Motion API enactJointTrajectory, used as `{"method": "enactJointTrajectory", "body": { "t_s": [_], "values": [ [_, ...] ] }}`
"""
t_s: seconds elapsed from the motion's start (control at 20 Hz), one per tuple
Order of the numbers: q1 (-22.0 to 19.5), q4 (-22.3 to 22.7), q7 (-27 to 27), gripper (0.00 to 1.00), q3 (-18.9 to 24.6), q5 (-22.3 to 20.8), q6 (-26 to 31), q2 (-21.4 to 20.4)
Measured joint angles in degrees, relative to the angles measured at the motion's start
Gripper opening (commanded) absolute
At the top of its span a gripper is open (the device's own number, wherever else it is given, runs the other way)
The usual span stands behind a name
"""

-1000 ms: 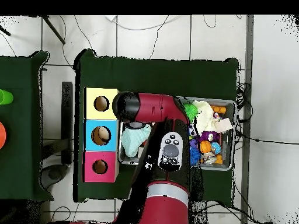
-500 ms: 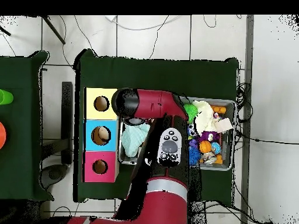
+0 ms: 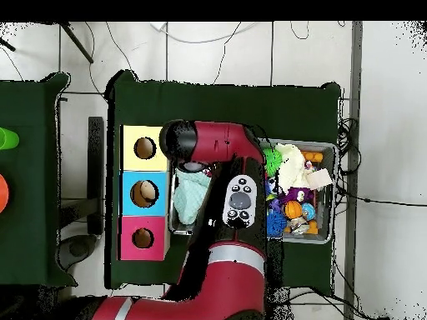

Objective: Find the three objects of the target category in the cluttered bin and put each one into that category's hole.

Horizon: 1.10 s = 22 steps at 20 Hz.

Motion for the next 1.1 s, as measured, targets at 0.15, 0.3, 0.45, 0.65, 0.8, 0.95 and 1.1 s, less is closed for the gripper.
{"method": "enactJointTrajectory", "body": {
  "t_s": [0.15,0.3,0.45,0.65,0.8,0.95,1.1],
  "values": [
    [0.17,-1.18,0.0,1.0,-0.01,0.0,0.58,0.71],
    [0.6,-2.27,0.0,1.0,0.0,0.01,1.52,1.27],
    [1.26,-2.5,0.0,1.0,0.0,0.01,1.72,1.35],
    [2.14,-2.5,0.0,1.0,0.0,0.01,1.72,1.35],
    [2.68,-2.5,0.0,1.0,0.01,0.02,1.72,1.35],
    [2.92,-2.47,0.0,1.0,0.14,0.25,1.72,1.29],
    [2.82,-2.21,0.0,1.0,0.37,0.57,1.72,1.11]
  ]
}}
